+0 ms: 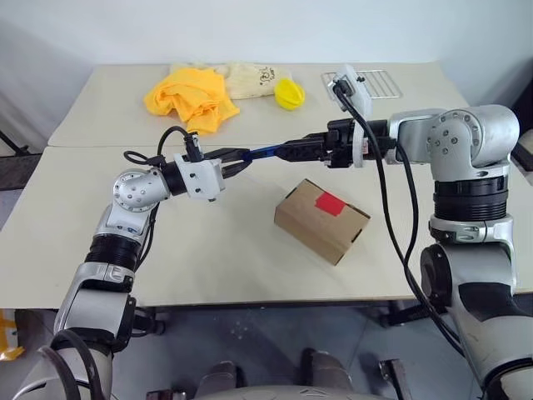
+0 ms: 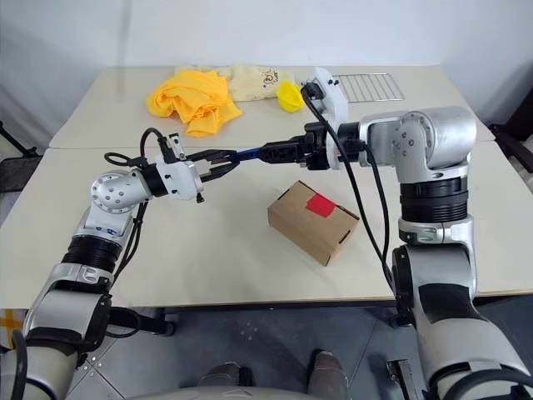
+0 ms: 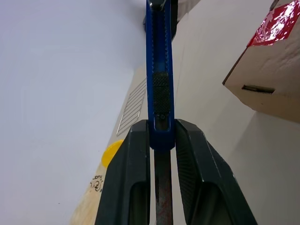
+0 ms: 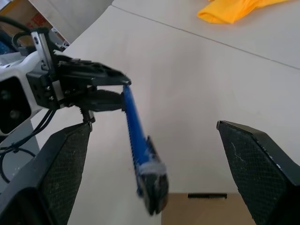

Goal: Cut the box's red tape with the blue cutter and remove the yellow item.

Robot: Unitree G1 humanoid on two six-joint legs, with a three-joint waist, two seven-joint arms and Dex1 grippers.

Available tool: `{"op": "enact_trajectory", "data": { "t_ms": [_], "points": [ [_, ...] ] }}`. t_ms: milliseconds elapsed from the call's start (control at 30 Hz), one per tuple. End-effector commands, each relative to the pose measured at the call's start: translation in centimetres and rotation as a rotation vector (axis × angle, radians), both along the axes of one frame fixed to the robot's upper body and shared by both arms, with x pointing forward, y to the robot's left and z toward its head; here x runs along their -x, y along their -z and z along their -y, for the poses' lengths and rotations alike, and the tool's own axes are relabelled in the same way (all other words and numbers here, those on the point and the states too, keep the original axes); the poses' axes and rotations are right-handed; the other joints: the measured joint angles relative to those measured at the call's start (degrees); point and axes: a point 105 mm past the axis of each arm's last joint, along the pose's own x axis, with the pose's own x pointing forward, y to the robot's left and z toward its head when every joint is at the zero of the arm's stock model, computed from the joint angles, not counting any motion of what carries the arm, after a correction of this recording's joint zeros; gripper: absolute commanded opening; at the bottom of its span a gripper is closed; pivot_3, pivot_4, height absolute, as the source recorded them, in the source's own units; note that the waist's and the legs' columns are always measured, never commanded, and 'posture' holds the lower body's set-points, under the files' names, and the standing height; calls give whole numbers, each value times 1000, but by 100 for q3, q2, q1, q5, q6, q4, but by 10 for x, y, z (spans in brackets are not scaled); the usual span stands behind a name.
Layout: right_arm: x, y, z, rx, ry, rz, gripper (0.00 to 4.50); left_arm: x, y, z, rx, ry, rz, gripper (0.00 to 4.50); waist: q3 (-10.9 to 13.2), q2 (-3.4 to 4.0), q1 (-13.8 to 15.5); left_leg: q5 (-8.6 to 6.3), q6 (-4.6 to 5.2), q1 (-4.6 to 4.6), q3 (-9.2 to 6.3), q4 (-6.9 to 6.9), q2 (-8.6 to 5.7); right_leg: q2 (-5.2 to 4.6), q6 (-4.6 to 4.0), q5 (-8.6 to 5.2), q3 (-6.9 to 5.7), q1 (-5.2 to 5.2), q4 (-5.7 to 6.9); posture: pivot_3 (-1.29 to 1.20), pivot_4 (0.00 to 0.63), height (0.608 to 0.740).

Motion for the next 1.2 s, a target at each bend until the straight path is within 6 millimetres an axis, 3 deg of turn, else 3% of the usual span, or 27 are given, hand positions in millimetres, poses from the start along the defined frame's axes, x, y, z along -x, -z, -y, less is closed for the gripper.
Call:
{"op": "enact_trajectory", "data": {
  "t_ms": [33,133,233,600,733,767,833,1033,1200],
  "points": [
    [1,-14,0,-3,-10,54,4464,4,-12,1,25,16,47,433,0,0,8,0,0,0,0,0,0,0,0,0,0,0,0,0,150,740],
    [0,-13,1,0,-12,44,4464,4,-11,1,25,17,46,433,0,0,15,0,0,-2,0,0,0,0,0,0,0,-1,0,0,150,740],
    [2,-12,1,8,-23,37,3875,4,-11,1,26,15,43,433,0,0,12,0,0,-2,0,0,0,0,0,0,0,-2,0,0,150,740],
    [2,-15,1,-5,-25,36,259,5,-9,2,26,17,40,433,0,0,10,0,0,-3,0,0,0,0,0,0,-1,-3,0,0,150,740],
    [6,-22,2,-15,-29,75,161,-4,-3,0,50,-39,-52,433,0,0,25,0,0,-4,0,1,0,0,0,0,0,-2,1,0,150,740],
    [8,-25,2,-19,-28,85,161,-8,-1,-3,70,-62,-105,971,0,0,23,0,0,-4,0,2,-1,-1,1,0,0,-3,1,0,150,740],
    [11,-29,3,-15,-26,104,161,-9,0,-6,152,-46,-257,1406,0,0,17,0,0,-5,0,2,-1,-1,1,0,0,-3,1,0,150,740],
    [11,-37,18,3,44,159,161,-17,-7,-30,174,-141,-332,3057,0,0,12,0,0,-7,0,2,1,0,1,0,0,-8,3,0,150,740],
    [15,-43,49,50,148,214,161,-16,-25,-45,200,-145,-395,4289,0,0,38,0,0,-10,0,1,0,0,1,0,0,-10,1,0,150,740]
  ]
}}
